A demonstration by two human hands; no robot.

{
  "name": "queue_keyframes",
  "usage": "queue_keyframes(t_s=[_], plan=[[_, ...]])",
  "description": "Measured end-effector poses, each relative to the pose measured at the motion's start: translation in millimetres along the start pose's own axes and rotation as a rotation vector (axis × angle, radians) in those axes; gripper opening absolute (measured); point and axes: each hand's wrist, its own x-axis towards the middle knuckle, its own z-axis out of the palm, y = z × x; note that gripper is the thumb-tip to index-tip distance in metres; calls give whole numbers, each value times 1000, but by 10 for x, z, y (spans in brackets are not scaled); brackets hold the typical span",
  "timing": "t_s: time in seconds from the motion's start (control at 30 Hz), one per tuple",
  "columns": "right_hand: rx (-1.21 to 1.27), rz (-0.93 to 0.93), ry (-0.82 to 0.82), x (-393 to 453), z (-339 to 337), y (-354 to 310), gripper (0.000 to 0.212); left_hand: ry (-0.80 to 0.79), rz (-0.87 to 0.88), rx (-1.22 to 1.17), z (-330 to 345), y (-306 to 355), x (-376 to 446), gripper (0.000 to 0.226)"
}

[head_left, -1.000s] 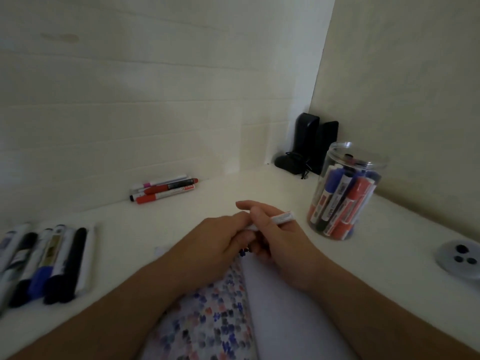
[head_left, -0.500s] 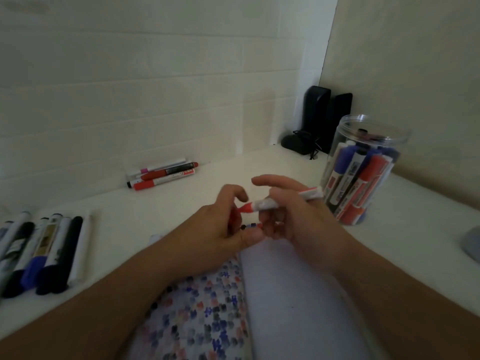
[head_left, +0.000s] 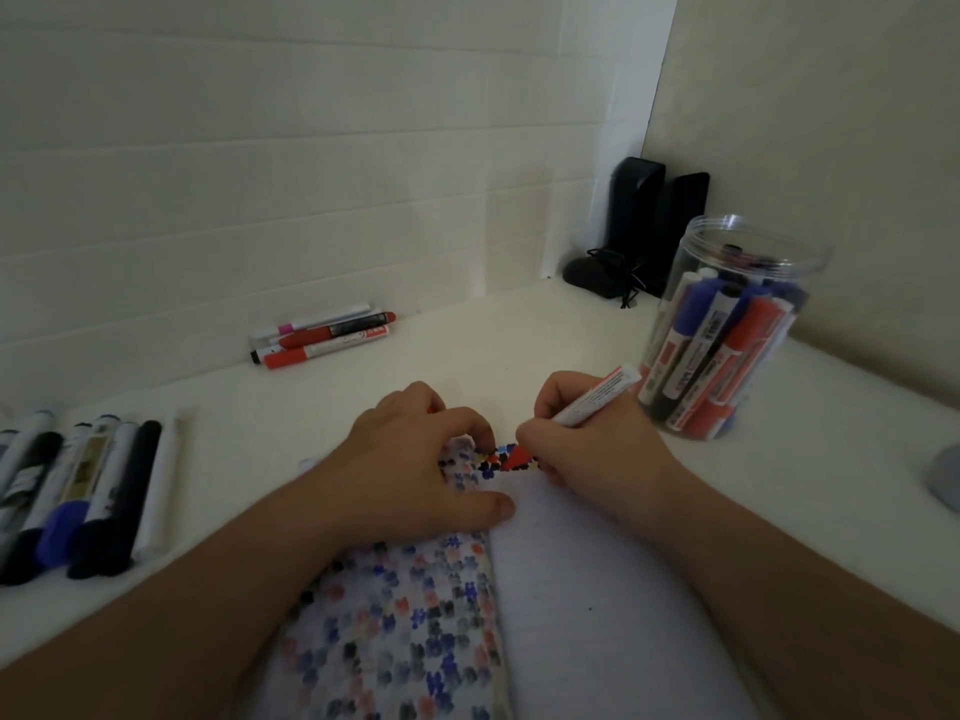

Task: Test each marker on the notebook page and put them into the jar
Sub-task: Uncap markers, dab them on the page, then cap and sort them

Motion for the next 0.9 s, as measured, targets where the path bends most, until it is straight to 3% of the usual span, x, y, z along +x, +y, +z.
queue_keyframes(t_s=[0.63, 0.9], plan=[[-162, 16, 30, -23, 59, -11, 21, -19, -18, -29, -6, 9, 24, 63], [-104, 31, 22, -17, 41, -1, 19, -15, -15, -41, -13, 9, 16, 60]])
